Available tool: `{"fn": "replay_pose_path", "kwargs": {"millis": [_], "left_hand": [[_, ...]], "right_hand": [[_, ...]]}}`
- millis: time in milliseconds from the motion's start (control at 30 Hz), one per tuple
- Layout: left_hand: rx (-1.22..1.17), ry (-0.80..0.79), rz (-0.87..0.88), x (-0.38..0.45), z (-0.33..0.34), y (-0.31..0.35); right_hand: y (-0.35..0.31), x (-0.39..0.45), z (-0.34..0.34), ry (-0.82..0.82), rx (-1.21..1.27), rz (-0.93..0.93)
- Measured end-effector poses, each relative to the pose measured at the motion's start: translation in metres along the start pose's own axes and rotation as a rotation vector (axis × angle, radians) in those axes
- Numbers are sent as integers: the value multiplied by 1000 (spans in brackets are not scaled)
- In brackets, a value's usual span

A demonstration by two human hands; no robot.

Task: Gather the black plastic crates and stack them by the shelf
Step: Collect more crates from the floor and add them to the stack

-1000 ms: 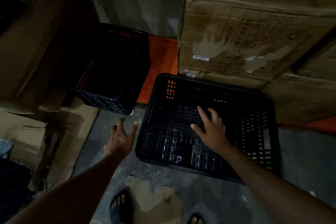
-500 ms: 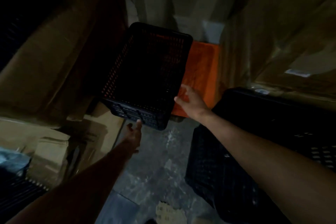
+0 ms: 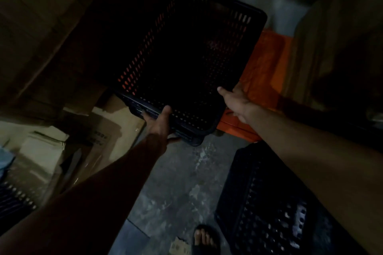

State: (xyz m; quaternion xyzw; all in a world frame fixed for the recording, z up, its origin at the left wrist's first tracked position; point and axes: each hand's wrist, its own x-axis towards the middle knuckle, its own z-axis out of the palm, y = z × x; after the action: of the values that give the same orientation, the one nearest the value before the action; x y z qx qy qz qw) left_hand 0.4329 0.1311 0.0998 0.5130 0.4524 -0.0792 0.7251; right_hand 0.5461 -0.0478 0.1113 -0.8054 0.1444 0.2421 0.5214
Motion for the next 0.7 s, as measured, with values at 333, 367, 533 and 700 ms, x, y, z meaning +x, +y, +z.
{"fn": "replay_pose_path", "kwargs": {"millis": [333, 367, 533, 700], "left_hand": [[-160, 47, -28, -11, -19, 6], [-147, 41, -42, -19, -28, 7], [-118, 63, -76, -79, -65, 24], [-166, 111, -67, -147, -107, 30]], "right_hand": [[1, 2, -6, 25, 41, 38], [-5, -3, -7, 10, 45, 57], [-25, -55, -3, -11, 58, 159], [-52, -130, 6, -20, 39, 86]]}}
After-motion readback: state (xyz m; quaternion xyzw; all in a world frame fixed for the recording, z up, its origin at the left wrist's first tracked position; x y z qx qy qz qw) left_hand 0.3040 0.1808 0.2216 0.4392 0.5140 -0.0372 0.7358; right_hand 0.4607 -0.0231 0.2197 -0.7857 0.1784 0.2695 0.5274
